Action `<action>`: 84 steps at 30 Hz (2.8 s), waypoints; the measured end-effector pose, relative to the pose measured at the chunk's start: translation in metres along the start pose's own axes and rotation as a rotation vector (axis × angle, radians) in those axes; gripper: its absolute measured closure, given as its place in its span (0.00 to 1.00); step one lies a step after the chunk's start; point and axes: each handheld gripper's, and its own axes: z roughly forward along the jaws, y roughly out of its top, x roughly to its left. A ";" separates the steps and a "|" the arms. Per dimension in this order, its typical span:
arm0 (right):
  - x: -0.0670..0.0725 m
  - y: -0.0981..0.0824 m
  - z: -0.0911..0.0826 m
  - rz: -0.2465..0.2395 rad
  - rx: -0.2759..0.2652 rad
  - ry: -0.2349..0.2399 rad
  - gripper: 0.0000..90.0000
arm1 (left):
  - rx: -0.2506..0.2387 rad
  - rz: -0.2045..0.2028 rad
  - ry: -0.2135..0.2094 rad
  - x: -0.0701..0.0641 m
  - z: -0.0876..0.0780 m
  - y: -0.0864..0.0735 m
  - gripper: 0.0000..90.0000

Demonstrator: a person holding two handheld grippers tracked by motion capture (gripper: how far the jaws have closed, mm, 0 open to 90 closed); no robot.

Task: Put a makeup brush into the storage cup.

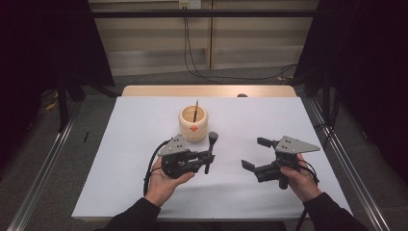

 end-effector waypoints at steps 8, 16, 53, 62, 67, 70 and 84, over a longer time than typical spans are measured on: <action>-0.004 -0.013 -0.012 0.009 0.019 -0.052 0.02 | -0.008 0.010 0.022 0.005 -0.009 0.005 0.88; -0.006 -0.026 -0.028 0.027 0.017 -0.069 0.03 | -0.025 0.004 0.052 0.011 -0.018 0.010 0.88; -0.002 -0.044 -0.044 0.047 0.025 -0.094 0.03 | -0.085 0.004 0.212 0.058 -0.036 0.050 0.88; -0.002 -0.044 -0.044 0.047 0.024 -0.092 0.03 | -0.105 0.009 0.218 0.066 -0.033 0.063 0.88; -0.002 -0.044 -0.044 0.050 0.023 -0.093 0.03 | -0.110 0.000 0.228 0.072 -0.031 0.068 0.88; -0.002 -0.044 -0.044 0.046 0.024 -0.091 0.03 | -0.118 0.006 0.240 0.073 -0.028 0.071 0.88; -0.002 -0.044 -0.044 0.050 0.024 -0.091 0.03 | -0.138 -0.001 0.276 0.093 -0.014 0.088 0.88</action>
